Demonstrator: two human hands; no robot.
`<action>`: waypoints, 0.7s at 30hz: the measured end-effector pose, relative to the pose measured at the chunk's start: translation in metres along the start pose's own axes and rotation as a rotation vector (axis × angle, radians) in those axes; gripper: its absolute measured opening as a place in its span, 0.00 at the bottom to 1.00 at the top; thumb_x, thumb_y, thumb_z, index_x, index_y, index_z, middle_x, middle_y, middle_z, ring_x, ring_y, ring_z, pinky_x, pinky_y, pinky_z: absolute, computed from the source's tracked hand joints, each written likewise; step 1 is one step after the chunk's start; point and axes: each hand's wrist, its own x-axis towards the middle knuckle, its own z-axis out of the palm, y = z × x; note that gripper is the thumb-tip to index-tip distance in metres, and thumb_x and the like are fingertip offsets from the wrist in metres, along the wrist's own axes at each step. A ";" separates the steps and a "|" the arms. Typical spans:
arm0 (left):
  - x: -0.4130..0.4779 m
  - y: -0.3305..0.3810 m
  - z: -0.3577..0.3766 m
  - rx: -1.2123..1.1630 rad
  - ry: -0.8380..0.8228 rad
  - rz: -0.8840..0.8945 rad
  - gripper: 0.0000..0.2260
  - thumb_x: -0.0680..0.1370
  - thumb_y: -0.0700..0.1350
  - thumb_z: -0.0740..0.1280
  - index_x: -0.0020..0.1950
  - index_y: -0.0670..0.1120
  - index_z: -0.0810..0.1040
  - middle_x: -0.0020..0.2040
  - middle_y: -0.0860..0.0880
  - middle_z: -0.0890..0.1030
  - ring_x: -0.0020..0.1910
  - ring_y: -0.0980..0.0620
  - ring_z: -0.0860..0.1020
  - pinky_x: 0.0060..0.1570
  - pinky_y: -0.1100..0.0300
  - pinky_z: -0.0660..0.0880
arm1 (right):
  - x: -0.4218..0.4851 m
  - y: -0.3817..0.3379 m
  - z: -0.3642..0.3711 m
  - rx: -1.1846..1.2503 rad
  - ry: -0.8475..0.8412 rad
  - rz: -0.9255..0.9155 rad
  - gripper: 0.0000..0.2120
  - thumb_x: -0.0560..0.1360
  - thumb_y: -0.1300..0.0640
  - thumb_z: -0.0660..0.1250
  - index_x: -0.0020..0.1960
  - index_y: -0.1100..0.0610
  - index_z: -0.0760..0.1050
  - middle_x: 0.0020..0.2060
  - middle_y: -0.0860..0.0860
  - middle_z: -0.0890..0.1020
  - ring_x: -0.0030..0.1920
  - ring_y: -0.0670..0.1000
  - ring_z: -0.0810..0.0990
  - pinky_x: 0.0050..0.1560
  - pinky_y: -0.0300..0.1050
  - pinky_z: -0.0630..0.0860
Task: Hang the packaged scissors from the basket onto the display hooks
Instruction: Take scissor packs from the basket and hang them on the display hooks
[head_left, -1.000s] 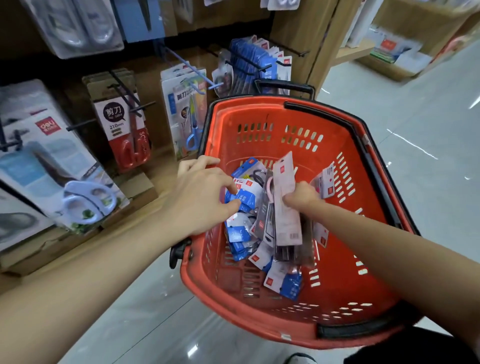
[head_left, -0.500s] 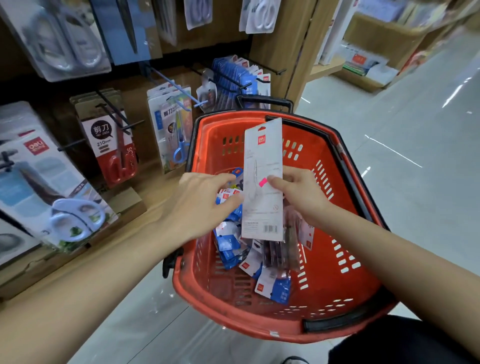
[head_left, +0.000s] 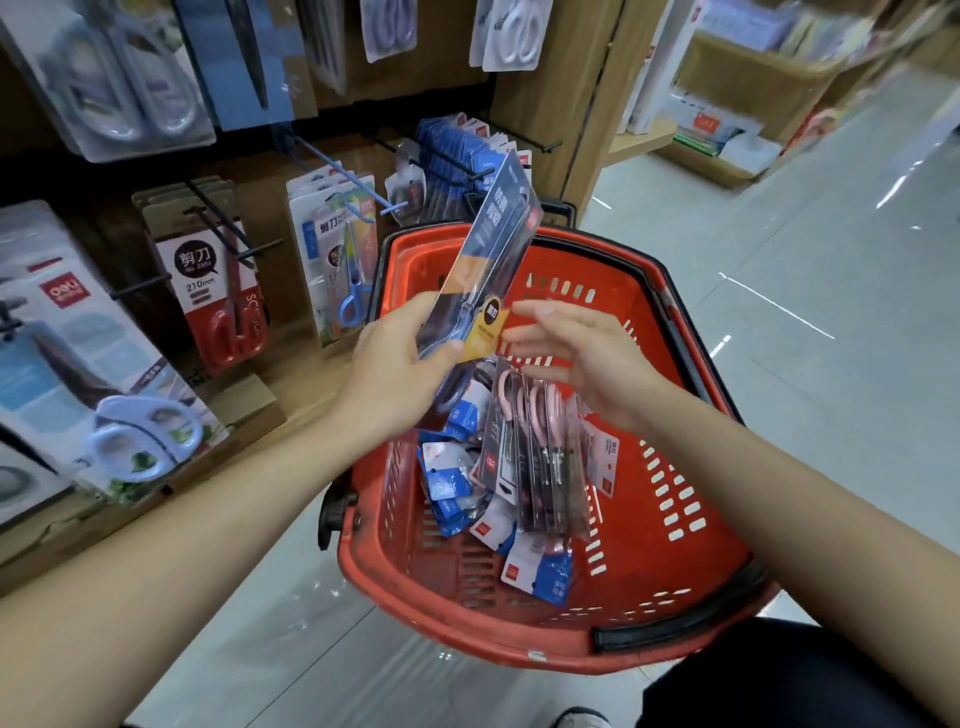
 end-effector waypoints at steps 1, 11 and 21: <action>-0.001 -0.002 -0.004 0.011 0.011 0.000 0.12 0.79 0.39 0.71 0.62 0.48 0.81 0.50 0.58 0.84 0.51 0.59 0.81 0.51 0.59 0.75 | 0.002 0.006 -0.003 -0.046 0.034 0.013 0.11 0.84 0.56 0.65 0.64 0.54 0.81 0.54 0.54 0.87 0.58 0.56 0.85 0.58 0.53 0.83; -0.002 0.006 -0.035 -0.530 0.225 -0.271 0.10 0.80 0.38 0.71 0.62 0.44 0.80 0.54 0.46 0.87 0.52 0.45 0.86 0.53 0.45 0.83 | -0.001 -0.017 0.033 0.141 -0.283 0.039 0.18 0.83 0.56 0.65 0.71 0.60 0.75 0.60 0.63 0.83 0.59 0.62 0.84 0.64 0.61 0.79; -0.003 0.012 -0.071 -0.644 0.408 -0.402 0.06 0.80 0.41 0.72 0.57 0.46 0.82 0.51 0.45 0.88 0.51 0.41 0.86 0.56 0.40 0.82 | 0.042 -0.008 0.042 -0.091 -0.144 0.097 0.17 0.81 0.49 0.68 0.59 0.64 0.80 0.48 0.63 0.85 0.40 0.53 0.85 0.46 0.51 0.83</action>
